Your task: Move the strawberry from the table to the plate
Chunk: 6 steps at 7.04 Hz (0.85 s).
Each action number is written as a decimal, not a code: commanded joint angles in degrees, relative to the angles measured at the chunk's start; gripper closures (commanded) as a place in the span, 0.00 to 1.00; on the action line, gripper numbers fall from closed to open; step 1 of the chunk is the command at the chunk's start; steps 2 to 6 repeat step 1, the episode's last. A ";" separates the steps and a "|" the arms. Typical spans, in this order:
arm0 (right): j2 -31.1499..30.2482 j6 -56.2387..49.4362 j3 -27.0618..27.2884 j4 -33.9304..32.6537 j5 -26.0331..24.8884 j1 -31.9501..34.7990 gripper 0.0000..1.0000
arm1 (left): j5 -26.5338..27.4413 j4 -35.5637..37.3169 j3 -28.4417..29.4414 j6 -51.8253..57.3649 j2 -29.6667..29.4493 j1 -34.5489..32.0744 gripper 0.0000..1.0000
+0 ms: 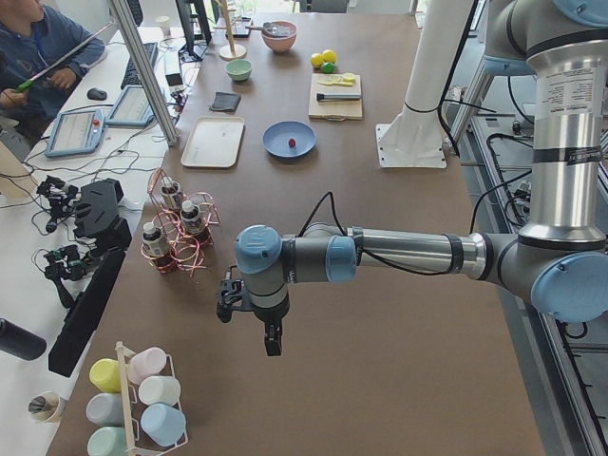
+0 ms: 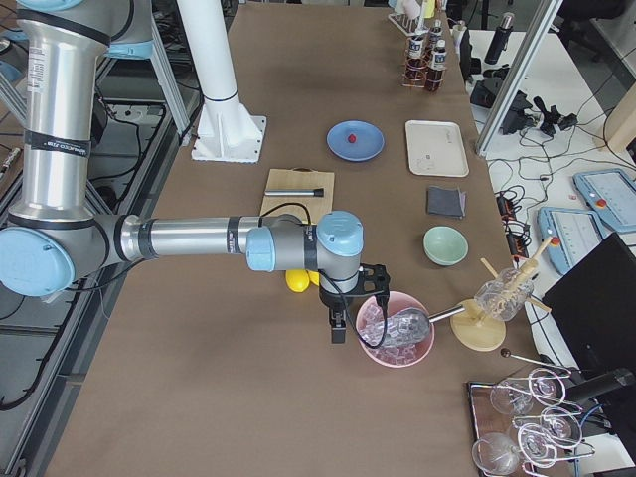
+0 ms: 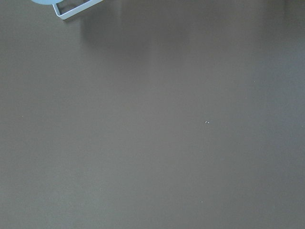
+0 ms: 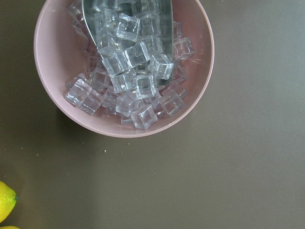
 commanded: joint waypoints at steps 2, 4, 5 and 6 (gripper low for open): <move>0.00 -0.07 0.08 0.00 -0.01 0.00 0.00 | 0.08 -0.09 0.18 0.12 0.00 0.00 0.00; 0.00 -0.07 0.08 0.00 -0.01 0.00 0.00 | 0.08 -0.09 0.18 0.12 0.00 0.00 0.00; 0.00 -0.07 0.08 0.00 -0.01 0.00 0.00 | 0.08 -0.09 0.18 0.12 0.00 0.00 0.00; 0.00 -0.07 0.08 0.00 -0.01 0.00 0.00 | 0.08 -0.09 0.18 0.12 0.00 0.00 0.00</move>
